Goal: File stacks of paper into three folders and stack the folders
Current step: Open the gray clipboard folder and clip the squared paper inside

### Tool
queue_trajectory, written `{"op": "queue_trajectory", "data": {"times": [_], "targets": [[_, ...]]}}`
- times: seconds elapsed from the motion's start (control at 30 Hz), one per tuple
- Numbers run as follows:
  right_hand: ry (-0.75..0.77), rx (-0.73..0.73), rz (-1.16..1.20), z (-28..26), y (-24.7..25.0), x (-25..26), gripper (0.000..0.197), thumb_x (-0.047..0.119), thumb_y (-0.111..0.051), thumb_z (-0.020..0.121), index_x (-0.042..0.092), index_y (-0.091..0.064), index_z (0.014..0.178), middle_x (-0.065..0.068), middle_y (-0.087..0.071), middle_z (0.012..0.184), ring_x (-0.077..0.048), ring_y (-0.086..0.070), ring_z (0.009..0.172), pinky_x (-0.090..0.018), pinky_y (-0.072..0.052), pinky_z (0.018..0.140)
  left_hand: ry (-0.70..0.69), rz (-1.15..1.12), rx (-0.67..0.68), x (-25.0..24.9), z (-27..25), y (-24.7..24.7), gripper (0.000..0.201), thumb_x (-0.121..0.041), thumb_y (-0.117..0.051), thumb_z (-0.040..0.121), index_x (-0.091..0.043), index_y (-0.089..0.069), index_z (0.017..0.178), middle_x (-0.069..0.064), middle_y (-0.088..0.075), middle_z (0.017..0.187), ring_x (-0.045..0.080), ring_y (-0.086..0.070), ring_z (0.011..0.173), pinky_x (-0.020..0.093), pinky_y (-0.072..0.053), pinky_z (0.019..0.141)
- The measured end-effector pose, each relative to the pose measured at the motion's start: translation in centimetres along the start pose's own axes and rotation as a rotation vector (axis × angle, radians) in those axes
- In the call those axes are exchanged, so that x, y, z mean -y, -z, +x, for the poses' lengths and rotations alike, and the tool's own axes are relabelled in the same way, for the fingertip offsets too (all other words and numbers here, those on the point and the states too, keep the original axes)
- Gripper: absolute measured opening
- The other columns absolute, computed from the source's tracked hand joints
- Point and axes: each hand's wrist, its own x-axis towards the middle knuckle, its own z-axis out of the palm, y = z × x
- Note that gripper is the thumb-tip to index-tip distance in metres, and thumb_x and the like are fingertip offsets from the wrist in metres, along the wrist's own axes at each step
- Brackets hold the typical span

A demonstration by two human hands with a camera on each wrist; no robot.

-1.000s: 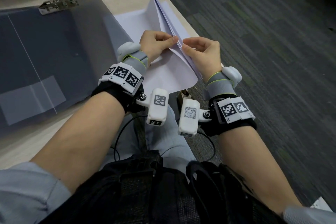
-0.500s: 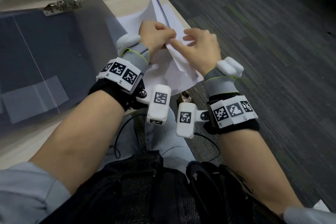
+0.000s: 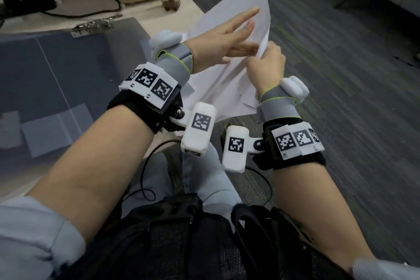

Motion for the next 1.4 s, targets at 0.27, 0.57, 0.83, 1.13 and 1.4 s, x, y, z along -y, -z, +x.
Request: {"op": "queue_trajectory", "data": {"times": [0.27, 0.57, 0.83, 1.13, 1.4], "targets": [[0.215, -0.377, 0.297, -1.5, 1.4, 3.0, 0.042, -0.001, -0.042, 0.078, -0.001, -0.050, 0.119, -0.005, -0.060, 0.090, -0.026, -0.049, 0.076, -0.026, -0.035, 0.067, -0.123, -0.065, -0.602, 1.6, 0.3, 4.5, 0.054, -0.023, -0.060, 0.091, -0.005, -0.040, 0.137, 0.007, -0.053, 0.123, 0.011, -0.053, 0.109, 0.013, -0.041, 0.088], [0.416, -0.168, 0.673, -1.3, -1.5, 6.5, 0.032, -0.003, -0.047, 0.072, 0.009, -0.054, 0.100, 0.013, -0.056, 0.078, 0.007, -0.052, 0.066, -0.021, -0.046, 0.070, -0.302, -0.134, -0.937, 1.7, -5.4, 11.4, 0.019, -0.012, -0.055, 0.090, -0.008, -0.056, 0.109, -0.008, -0.064, 0.093, -0.009, -0.063, 0.075, 0.016, -0.050, 0.076], [0.100, 0.273, 0.884, -1.5, -5.8, 7.7, 0.018, 0.002, -0.073, 0.056, 0.013, -0.063, 0.068, 0.008, -0.065, 0.054, -0.010, -0.059, 0.053, -0.023, -0.051, 0.057, -0.292, -0.296, -0.887, 3.6, -11.2, 13.8, 0.011, -0.012, -0.051, 0.093, -0.010, -0.059, 0.101, -0.013, -0.071, 0.074, 0.006, -0.066, 0.073, 0.020, -0.052, 0.071], [0.105, 0.258, 0.939, -1.9, -7.8, 8.7, 0.017, 0.006, -0.077, 0.057, 0.013, -0.067, 0.068, 0.006, -0.067, 0.061, -0.012, -0.062, 0.058, -0.025, -0.053, 0.061, -0.208, -0.296, -0.938, 4.3, -12.7, 13.5, 0.027, -0.023, -0.051, 0.097, -0.012, -0.055, 0.121, -0.008, -0.066, 0.102, -0.001, -0.066, 0.087, 0.015, -0.051, 0.079], [0.110, 0.227, 0.882, -1.8, -9.8, 9.3, 0.019, 0.008, -0.080, 0.071, 0.016, -0.063, 0.068, 0.012, -0.065, 0.061, -0.014, -0.059, 0.066, -0.033, -0.053, 0.072, -0.110, -0.295, -1.017, 4.9, -12.4, 12.8, 0.019, -0.029, -0.050, 0.097, -0.017, -0.052, 0.112, -0.003, -0.061, 0.110, 0.007, -0.061, 0.096, 0.009, -0.050, 0.079]]}}
